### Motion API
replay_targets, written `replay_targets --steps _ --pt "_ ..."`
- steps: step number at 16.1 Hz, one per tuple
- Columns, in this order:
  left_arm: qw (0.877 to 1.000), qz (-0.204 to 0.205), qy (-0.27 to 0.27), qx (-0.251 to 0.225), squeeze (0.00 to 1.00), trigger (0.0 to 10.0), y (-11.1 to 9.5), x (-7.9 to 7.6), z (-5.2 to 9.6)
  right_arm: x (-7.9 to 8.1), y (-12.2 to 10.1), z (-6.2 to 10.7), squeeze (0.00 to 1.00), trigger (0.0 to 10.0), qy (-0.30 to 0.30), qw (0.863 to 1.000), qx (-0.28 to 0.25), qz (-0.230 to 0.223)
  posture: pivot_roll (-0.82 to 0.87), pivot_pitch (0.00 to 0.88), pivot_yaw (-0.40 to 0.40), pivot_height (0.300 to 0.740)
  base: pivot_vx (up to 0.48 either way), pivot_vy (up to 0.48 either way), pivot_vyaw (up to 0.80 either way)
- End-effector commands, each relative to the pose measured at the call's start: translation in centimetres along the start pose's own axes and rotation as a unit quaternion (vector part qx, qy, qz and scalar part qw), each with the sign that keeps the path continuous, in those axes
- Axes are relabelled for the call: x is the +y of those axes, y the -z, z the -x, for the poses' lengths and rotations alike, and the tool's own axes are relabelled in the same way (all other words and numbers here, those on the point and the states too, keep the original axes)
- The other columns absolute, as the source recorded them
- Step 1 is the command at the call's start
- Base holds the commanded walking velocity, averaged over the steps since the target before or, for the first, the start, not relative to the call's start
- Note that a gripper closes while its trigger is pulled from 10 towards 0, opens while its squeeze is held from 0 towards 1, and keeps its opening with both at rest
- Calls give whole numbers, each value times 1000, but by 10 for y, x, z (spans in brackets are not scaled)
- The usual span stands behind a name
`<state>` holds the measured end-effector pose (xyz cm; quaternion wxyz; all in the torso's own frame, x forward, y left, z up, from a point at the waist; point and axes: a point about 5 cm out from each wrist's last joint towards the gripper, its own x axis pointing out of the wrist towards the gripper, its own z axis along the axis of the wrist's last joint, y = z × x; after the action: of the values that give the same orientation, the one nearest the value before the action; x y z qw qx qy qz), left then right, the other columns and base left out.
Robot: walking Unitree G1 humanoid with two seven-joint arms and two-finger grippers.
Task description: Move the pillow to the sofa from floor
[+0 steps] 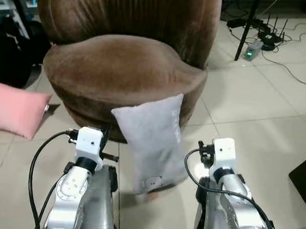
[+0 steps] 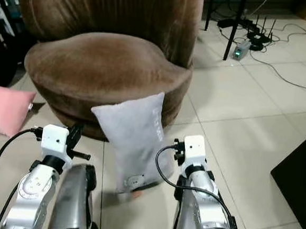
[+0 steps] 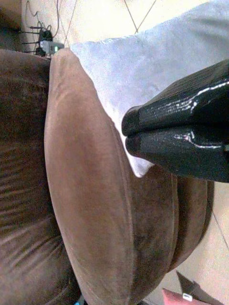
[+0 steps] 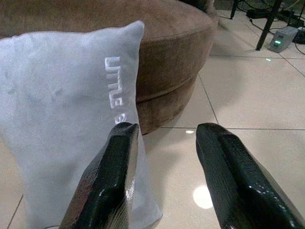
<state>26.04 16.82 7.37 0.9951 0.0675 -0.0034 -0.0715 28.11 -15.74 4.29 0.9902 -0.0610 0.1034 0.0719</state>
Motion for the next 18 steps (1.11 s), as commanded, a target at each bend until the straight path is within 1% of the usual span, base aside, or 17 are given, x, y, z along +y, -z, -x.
replay_targets --steps 1,5,6,10,12,18 --pt "1000 -5 5 -1 0 10000 -1 -1 -1 -1 -4 -2 0 10000 2 1000 -13 4 47 0 65 419 371 0 0" --pt "1000 -7 10 -3 0 10000 -2 -3 -2 -2 -3 -3 0 10000 3 1000 -17 7 41 0 67 419 378 0 0" --pt "1000 -6 10 -4 0 10000 -2 -3 -3 -1 -3 -3 0 10000 -5 1000 -19 16 43 0 64 419 379 0 669" --pt "1000 -6 9 -5 0 10000 -3 -3 -2 1 -3 -3 0 10000 -10 1000 -18 18 46 0 61 419 377 0 767" --pt "1000 -6 7 -5 0 10000 -3 -3 -2 -1 -2 -3 0 10000 -4 1000 -17 9 47 0 59 419 379 0 0" --pt "1000 -5 10 -2 0 10000 -2 -3 -2 -4 -1 -4 0 10000 4 1000 -13 10 44 0 58 419 377 0 0"
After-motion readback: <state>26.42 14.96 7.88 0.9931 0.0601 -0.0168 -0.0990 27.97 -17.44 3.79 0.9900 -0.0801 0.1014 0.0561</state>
